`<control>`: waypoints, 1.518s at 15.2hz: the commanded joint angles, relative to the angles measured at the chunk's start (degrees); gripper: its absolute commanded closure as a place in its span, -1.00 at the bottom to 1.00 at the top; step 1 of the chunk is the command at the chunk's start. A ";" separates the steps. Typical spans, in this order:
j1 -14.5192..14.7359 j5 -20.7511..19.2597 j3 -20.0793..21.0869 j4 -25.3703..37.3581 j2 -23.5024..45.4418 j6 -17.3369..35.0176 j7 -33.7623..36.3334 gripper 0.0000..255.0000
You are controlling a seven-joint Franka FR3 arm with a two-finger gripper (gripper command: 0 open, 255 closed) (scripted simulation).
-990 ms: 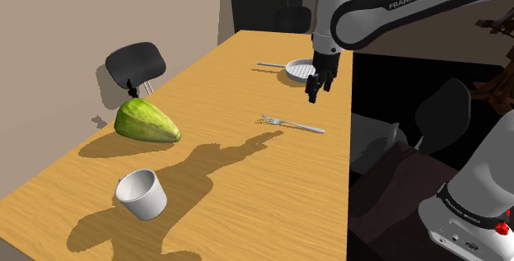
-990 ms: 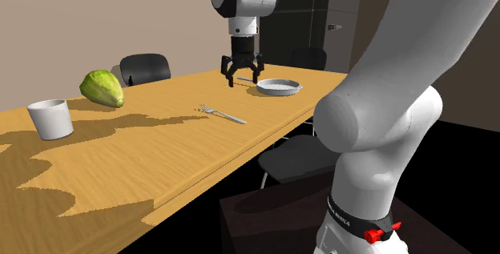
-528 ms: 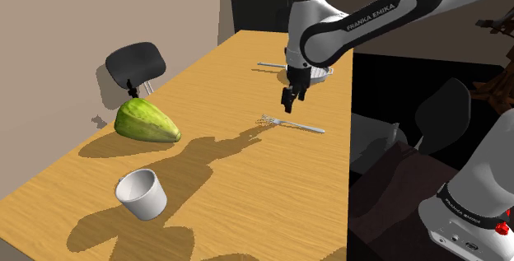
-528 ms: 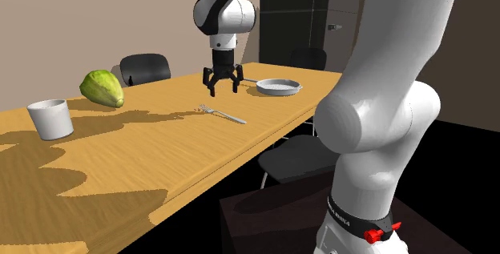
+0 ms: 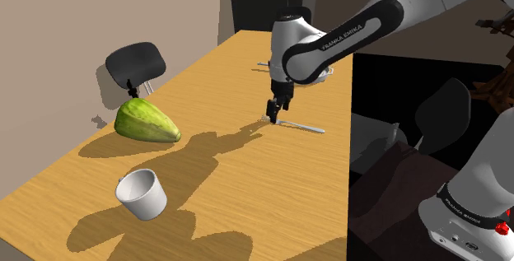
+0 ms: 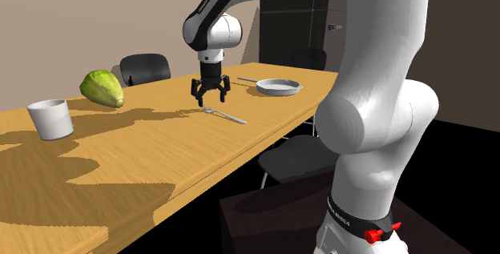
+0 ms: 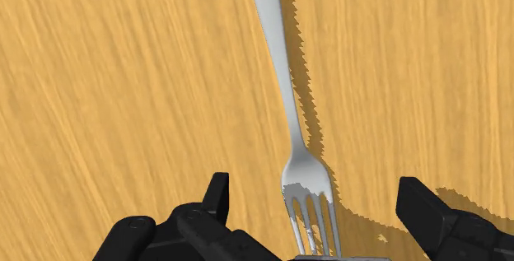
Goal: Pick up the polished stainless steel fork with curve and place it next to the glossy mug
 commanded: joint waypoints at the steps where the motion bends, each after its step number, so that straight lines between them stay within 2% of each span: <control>1: 0.05 -0.22 -0.04 -0.56 0.91 1.49 0.11 -1.00; 4: 0.14 -0.55 -0.11 -1.10 2.15 3.25 0.33 -1.00; 11: 0.13 -0.55 -0.11 -1.09 2.16 3.23 0.33 -1.00; 12: 0.13 -0.55 -0.11 -1.09 2.16 3.23 0.33 1.00; 21: 0.15 -0.55 -0.12 -1.09 2.16 3.24 0.33 1.00; 23: 0.10 -0.31 -0.06 -0.60 1.25 1.85 0.18 1.00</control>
